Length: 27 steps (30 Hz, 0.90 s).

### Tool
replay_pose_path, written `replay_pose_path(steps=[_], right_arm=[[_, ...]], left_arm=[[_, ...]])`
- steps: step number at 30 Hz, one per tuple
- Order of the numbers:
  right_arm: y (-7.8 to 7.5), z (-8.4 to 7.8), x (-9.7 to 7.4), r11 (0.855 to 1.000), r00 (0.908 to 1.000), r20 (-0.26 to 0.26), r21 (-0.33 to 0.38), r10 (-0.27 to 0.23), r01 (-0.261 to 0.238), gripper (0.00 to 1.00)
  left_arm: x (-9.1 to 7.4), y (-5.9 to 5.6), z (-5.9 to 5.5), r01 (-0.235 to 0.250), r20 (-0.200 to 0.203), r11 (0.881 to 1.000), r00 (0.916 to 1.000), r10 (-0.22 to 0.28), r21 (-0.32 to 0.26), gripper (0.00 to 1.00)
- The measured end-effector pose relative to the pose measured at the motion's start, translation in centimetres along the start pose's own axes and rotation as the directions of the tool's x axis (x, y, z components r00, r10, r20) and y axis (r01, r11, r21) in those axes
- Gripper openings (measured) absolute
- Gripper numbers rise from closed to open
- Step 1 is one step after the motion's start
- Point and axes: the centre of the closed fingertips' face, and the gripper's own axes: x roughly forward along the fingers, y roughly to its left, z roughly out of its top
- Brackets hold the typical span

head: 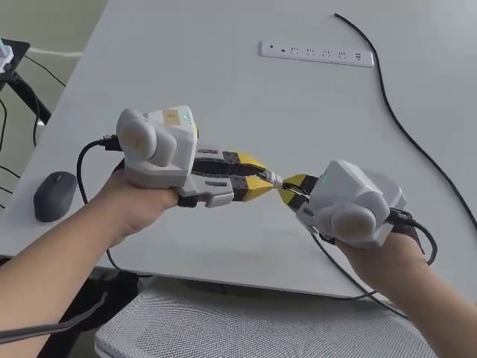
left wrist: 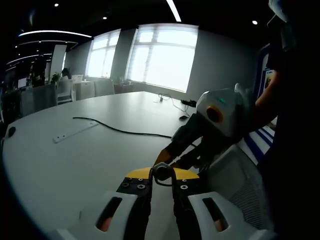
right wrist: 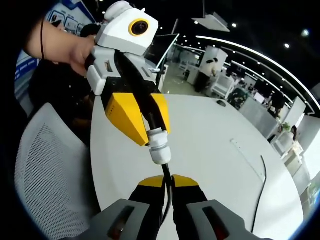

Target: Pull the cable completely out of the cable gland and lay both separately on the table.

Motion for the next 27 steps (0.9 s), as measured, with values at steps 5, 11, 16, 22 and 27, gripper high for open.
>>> replay_pose_path(steps=[5,11,16,22,27], right_arm=[[-0.3,-0.9,0.1,0.999,0.9995,-0.032,0.042,0.001,0.001,0.00],[-0.3,-3.2,-0.2,0.997,0.9968,-0.080,0.078,0.003,0.004,0.00],[-0.3,-4.4,-0.3,0.995,0.9945,-0.105,0.096,0.000,0.011,0.00],[-0.4,-5.1,-0.4,0.994,0.9931,-0.117,0.109,-0.004,0.017,0.00],[-0.4,-4.9,-0.4,0.993,0.9932,-0.116,0.113,-0.008,0.021,0.00]], left_arm=[[-0.3,0.1,0.3,-0.001,0.011,1.000,0.9999,0.001,0.000,0.15],[-0.8,0.2,0.1,-0.005,0.011,1.000,0.9999,0.005,-0.007,0.15],[-0.9,0.1,0.0,-0.005,0.008,1.000,1.0000,0.005,-0.008,0.15],[-0.8,0.0,-0.1,0.000,0.007,1.000,1.0000,0.001,-0.009,0.15],[-0.7,0.0,-0.3,0.002,0.007,1.000,1.0000,-0.001,-0.014,0.15]])
